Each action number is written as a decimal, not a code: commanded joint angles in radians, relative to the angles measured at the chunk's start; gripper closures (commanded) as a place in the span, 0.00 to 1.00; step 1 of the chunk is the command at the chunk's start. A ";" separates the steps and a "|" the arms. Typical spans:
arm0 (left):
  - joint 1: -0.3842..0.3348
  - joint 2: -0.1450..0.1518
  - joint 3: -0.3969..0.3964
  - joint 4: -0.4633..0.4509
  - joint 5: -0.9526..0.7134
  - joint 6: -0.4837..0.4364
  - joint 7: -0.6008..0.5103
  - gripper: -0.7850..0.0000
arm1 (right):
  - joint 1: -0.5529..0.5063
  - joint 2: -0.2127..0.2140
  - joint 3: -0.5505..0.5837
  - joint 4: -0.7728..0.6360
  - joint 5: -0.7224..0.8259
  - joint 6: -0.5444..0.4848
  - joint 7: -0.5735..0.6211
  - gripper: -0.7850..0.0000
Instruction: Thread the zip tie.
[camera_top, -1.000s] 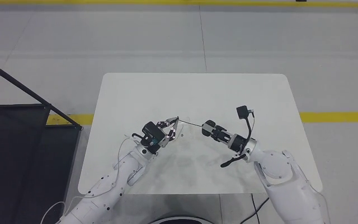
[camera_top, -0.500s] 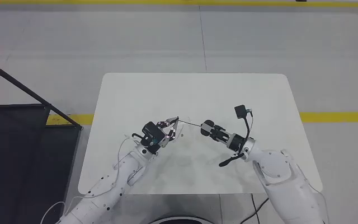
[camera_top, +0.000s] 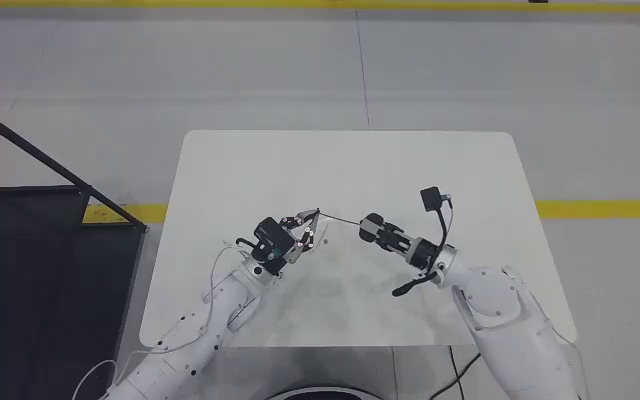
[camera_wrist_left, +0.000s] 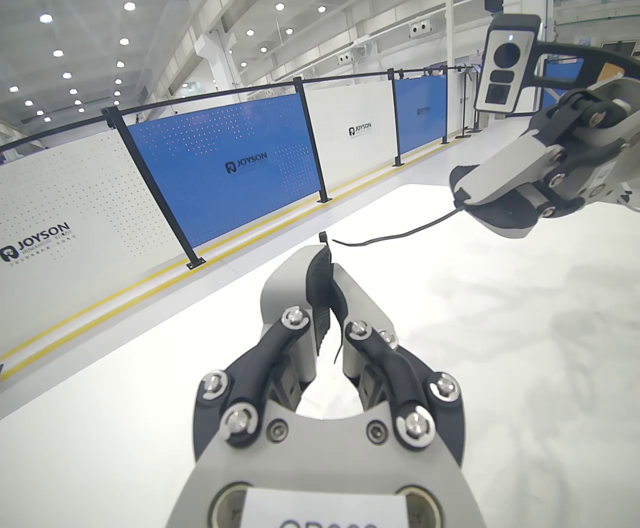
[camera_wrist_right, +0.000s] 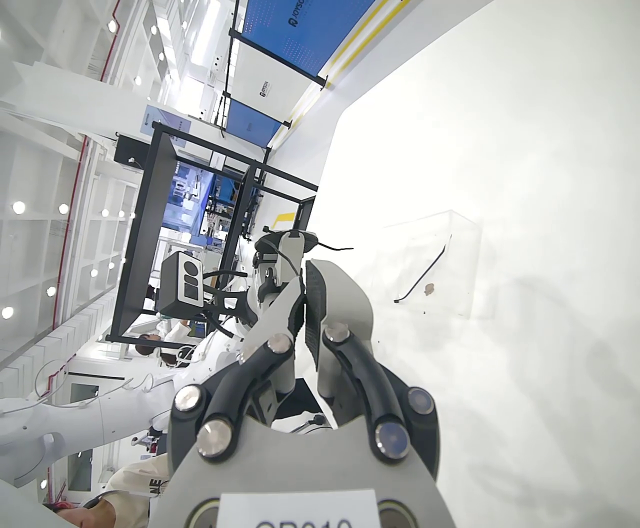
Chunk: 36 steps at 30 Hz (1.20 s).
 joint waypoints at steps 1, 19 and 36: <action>0.000 0.000 0.000 0.000 0.000 0.000 0.000 1.00 | 0.000 0.000 0.002 0.001 0.004 0.001 0.001 1.00; 0.000 0.000 0.000 0.000 0.000 0.000 0.000 1.00 | 0.025 -0.001 -0.007 0.019 0.012 0.023 0.018 1.00; 0.000 0.000 0.000 0.000 0.000 0.000 0.000 1.00 | 0.017 0.000 0.000 0.011 0.004 0.037 0.002 1.00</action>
